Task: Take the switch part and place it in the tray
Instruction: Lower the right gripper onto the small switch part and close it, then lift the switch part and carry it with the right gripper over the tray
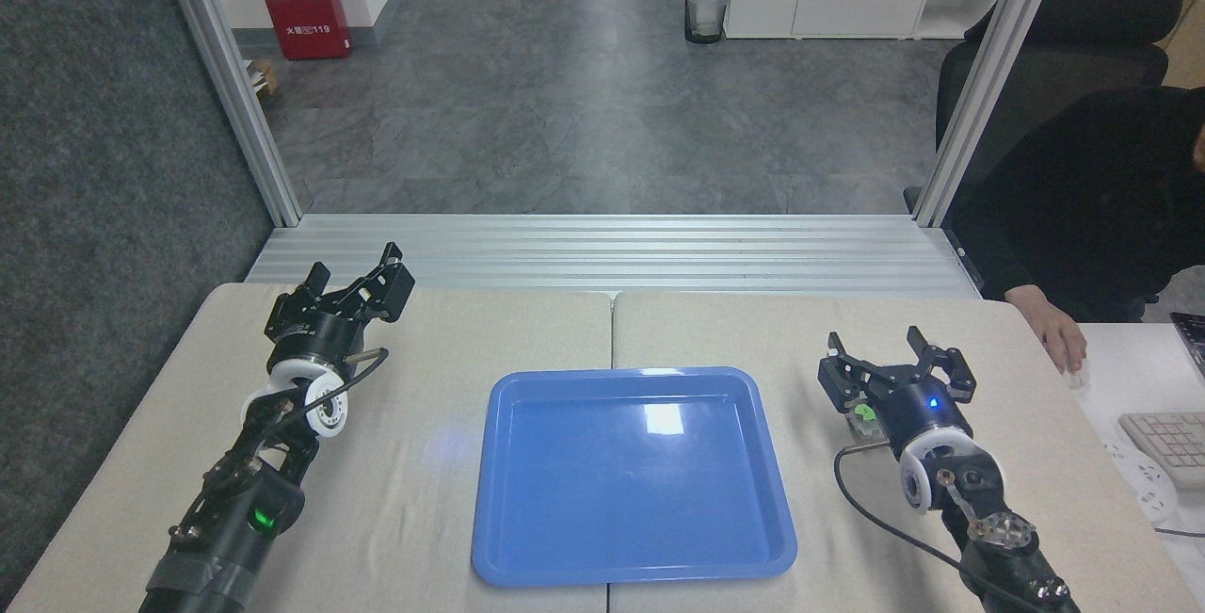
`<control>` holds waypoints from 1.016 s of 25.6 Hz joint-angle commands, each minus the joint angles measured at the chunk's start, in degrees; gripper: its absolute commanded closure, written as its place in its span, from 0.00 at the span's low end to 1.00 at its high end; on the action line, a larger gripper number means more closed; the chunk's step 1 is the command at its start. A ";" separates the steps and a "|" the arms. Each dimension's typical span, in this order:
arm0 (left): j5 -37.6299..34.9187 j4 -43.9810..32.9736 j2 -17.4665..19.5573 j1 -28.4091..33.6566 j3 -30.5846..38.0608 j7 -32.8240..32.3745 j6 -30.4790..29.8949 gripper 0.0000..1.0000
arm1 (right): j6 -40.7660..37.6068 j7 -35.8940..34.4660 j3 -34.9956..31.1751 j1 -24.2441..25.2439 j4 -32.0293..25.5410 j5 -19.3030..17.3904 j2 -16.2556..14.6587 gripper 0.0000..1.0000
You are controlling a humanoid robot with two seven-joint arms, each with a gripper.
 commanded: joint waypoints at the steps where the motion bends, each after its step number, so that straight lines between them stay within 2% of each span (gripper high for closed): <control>1: 0.06 0.00 0.01 0.00 0.00 0.02 0.02 0.00 | -0.84 -0.83 1.46 1.29 12.44 -0.06 3.30 0.00; 11: 0.06 0.00 0.01 0.00 0.00 0.02 0.02 0.00 | -0.57 -1.09 0.41 1.30 17.81 -1.38 2.95 0.09; 12: -0.03 0.00 0.01 0.00 0.00 0.02 0.02 0.00 | -0.57 -1.09 0.41 1.30 17.81 -1.47 3.04 0.10; 14: -0.03 0.00 0.01 0.00 0.00 0.02 0.02 0.00 | -0.66 -1.09 0.49 1.47 17.81 -1.47 3.21 0.19; 15: -0.03 0.00 0.01 0.08 0.00 0.02 0.02 0.00 | -0.83 -1.01 0.84 1.99 17.81 -1.47 3.30 0.32; 16: -0.03 0.00 0.01 0.00 0.00 0.02 0.02 0.00 | -0.92 -1.00 1.11 2.70 17.46 -1.64 3.30 0.50; 17: 0.06 0.00 0.01 0.00 0.00 0.02 0.02 0.00 | -0.75 -0.92 0.76 3.05 17.11 -1.90 3.56 0.76; 18: -0.03 0.00 0.01 0.00 0.09 0.02 0.02 0.00 | -0.66 -0.92 0.41 3.05 16.84 -2.43 4.00 0.92; 19: 0.06 0.00 0.01 0.00 0.00 0.02 0.02 0.00 | -0.40 -0.92 0.32 3.05 16.23 -3.48 4.61 1.00; 21: -0.03 0.00 0.01 0.00 0.00 0.02 0.02 0.00 | 1.35 -0.74 -0.03 3.14 11.51 -7.34 6.03 1.00; 22: -0.03 0.00 0.01 0.00 0.00 0.02 0.02 0.00 | 3.62 -0.39 -0.29 3.14 6.26 -9.53 5.94 1.00; 25: -0.03 0.00 0.01 0.00 0.00 0.02 0.02 0.00 | 9.87 2.67 -0.39 3.58 -11.22 -10.17 5.85 1.00; 26: -0.03 0.00 0.01 0.00 0.00 0.02 0.02 0.00 | 10.93 3.82 0.14 3.93 -15.11 -10.08 5.94 1.00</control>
